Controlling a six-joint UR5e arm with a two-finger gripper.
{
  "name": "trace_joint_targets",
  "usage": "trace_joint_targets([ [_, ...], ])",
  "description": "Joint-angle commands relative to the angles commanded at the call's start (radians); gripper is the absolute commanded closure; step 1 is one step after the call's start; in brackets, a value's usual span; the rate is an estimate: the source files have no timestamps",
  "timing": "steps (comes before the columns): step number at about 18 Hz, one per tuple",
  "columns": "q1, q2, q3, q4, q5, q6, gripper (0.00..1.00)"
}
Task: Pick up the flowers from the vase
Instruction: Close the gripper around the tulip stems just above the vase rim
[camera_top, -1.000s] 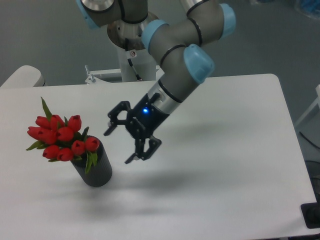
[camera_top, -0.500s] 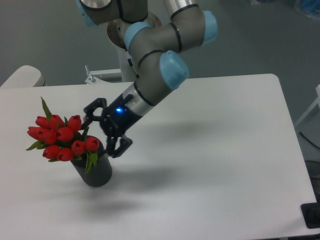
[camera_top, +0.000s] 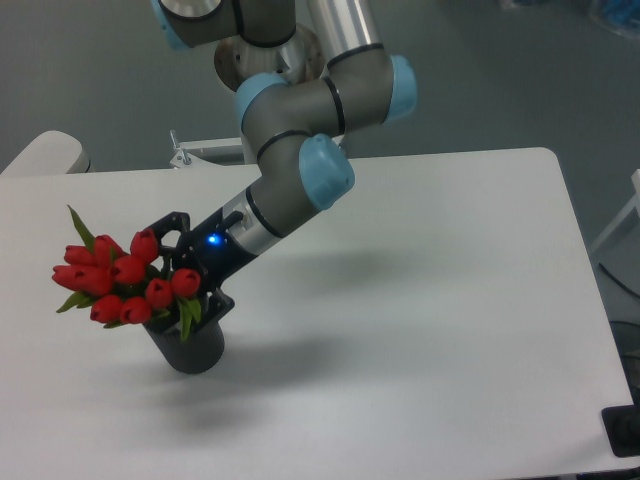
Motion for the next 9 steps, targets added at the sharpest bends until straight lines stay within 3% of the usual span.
trace_joint_targets([
  [1,0.003,0.000,0.000,0.002,-0.002,0.000,0.60],
  [3,0.009,0.001,0.000,0.003,-0.002,0.000,0.93],
  [4,0.009,0.003,-0.002,0.003,-0.002,0.000,1.00],
  [9,0.024,0.012,-0.015,0.005,-0.002,-0.008,1.00],
])
